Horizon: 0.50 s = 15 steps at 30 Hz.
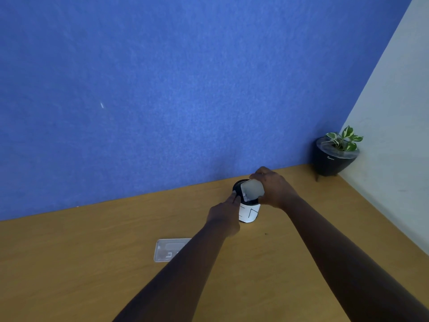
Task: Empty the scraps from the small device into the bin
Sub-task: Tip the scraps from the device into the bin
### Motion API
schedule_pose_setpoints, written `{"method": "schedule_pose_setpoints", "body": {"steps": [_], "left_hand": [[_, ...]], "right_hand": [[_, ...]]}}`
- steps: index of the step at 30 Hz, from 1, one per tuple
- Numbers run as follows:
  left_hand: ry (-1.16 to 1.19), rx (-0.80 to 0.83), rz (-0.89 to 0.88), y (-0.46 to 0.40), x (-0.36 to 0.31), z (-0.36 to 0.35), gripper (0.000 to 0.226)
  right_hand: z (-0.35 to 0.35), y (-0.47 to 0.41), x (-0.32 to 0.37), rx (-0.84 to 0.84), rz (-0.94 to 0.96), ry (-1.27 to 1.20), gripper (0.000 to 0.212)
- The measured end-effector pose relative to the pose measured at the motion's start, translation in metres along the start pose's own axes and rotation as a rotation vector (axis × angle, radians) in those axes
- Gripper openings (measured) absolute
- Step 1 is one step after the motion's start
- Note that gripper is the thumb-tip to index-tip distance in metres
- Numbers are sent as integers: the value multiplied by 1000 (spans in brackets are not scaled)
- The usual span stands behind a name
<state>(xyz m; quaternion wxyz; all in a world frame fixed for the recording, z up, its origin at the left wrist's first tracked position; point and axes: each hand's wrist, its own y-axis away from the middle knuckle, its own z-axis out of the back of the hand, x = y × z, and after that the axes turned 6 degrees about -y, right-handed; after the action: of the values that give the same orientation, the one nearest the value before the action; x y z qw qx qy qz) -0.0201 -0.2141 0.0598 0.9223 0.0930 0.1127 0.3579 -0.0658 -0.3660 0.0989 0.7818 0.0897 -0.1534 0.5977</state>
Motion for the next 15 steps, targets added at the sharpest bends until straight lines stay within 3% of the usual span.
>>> {"method": "schedule_pose_setpoints", "body": {"steps": [15], "left_hand": [[-23, 25, 1, -1, 0, 2, 80]], "right_hand": [[-3, 8, -13, -54, 337, 264, 52]]}}
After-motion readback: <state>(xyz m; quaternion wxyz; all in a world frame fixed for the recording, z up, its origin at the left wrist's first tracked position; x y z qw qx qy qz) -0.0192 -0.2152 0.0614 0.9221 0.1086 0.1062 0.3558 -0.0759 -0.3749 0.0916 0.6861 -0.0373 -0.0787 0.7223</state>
